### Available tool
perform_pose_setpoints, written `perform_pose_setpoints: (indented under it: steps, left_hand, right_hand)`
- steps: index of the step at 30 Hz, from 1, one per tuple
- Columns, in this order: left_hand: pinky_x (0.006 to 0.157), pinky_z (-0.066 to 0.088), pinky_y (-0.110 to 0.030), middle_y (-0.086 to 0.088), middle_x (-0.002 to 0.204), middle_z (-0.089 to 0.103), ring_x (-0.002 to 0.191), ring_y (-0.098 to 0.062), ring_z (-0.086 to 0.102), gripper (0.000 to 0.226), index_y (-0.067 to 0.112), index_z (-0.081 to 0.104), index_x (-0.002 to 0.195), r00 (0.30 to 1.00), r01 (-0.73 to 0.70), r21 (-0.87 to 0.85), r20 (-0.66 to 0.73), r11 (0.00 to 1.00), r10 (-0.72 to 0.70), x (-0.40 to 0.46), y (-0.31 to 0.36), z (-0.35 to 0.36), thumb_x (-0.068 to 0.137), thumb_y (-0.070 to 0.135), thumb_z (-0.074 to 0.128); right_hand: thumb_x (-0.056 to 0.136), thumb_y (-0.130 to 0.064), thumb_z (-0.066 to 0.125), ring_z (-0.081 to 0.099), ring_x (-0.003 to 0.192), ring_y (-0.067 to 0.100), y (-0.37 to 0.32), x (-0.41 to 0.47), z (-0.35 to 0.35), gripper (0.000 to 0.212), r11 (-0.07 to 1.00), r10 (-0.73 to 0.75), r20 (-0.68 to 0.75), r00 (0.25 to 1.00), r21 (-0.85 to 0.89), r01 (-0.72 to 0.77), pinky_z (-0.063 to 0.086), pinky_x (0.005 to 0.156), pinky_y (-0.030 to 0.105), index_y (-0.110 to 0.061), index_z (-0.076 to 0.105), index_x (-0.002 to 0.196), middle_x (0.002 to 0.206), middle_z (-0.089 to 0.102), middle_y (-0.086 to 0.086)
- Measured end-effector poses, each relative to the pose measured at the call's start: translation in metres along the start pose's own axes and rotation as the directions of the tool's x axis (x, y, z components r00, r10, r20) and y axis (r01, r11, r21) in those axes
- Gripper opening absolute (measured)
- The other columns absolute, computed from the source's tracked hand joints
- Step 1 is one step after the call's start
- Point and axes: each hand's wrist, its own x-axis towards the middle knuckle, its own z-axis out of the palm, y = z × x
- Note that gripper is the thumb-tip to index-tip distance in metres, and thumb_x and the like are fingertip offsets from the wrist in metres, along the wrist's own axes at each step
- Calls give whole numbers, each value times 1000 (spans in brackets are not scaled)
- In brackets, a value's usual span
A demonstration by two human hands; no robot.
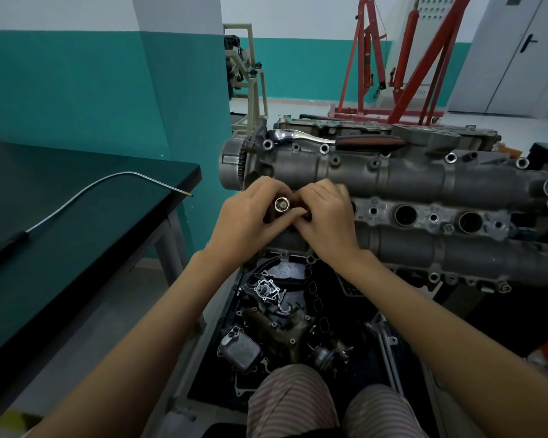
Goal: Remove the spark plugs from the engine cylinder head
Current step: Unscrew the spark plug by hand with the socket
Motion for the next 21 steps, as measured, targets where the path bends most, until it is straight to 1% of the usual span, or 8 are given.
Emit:
perform_pose_setpoints:
  steps: [2, 4, 7, 11, 14, 17, 19, 21]
  left_hand:
    - [60, 52, -37, -5, 99, 61, 79, -15, 59, 29, 5, 62, 103, 998, -59, 25, 29, 998, 59, -2, -1, -3, 86, 29, 60]
    - [56, 52, -34, -6, 101, 60, 76, -12, 56, 27, 6, 63, 108, 997, -69, 49, 25, 996, 68, -3, -1, -4, 87, 23, 56]
    - [51, 50, -36, -6, 94, 60, 69, -17, 58, 23, 6, 66, 103, 999, -41, 88, 0, 995, 41, -4, -1, -1, 88, 20, 57]
    - [55, 46, -32, -2, 79, 66, 64, -20, 62, 27, 7, 67, 94, 997, 35, 98, -67, 995, -29, -4, -1, 5, 87, 30, 55]
    - [48, 45, -34, -2, 64, 63, 52, -21, 58, 31, 5, 63, 85, 989, 72, 91, -134, 993, -59, -4, 2, 8, 85, 35, 56]
    - [44, 46, -33, -4, 56, 59, 48, -22, 55, 34, 4, 62, 81, 982, 97, 82, -169, 992, -83, -3, 6, 11, 84, 38, 56]
    - [44, 44, -31, -2, 54, 57, 47, -21, 54, 34, 5, 63, 81, 981, 97, 92, -178, 991, -79, -3, 7, 11, 84, 38, 56]
    - [47, 42, -25, 1, 55, 58, 48, -19, 55, 31, 7, 66, 87, 984, 80, 105, -167, 991, -62, -4, 7, 10, 84, 37, 56]
  right_hand:
    - [77, -23, 53, 60, 67, 27, -1, -1, -3, 23, 988, 50, 62, 997, 145, -59, 28, 61, 20, -5, 64, 85, 72, 64, 7]
    - [79, -18, 58, 59, 63, 28, -1, -1, -1, 19, 987, 56, 80, 995, 147, -67, 26, 56, 21, -4, 63, 91, 68, 63, 9]
    - [81, -14, 60, 59, 66, 30, 0, -2, 2, 21, 979, 93, 125, 988, 169, -114, 33, 59, 27, -6, 61, 100, 70, 63, 9]
    - [82, -21, 60, 61, 70, 21, 2, -3, 3, 25, 942, 160, 201, 967, 262, -210, 46, 62, 33, -16, 56, 106, 78, 66, 3]
    - [79, -32, 61, 57, 64, 10, 4, 0, 5, 25, 914, 238, 298, 925, 254, -317, 45, 56, 30, -28, 44, 96, 76, 65, -4]
    - [81, -33, 60, 55, 64, 4, 5, -1, 9, 19, 896, 336, 232, 913, 220, -386, 41, 52, 24, -34, 42, 83, 74, 66, -6]
    - [81, -32, 59, 53, 64, 3, 4, -4, 10, 13, 891, 343, 182, 922, 248, -381, 37, 49, 22, -33, 46, 81, 71, 64, -7]
    - [81, -31, 57, 53, 63, 4, 4, -6, 10, 6, 893, 313, 175, 933, 279, -352, 36, 50, 23, -33, 52, 84, 70, 63, -8]
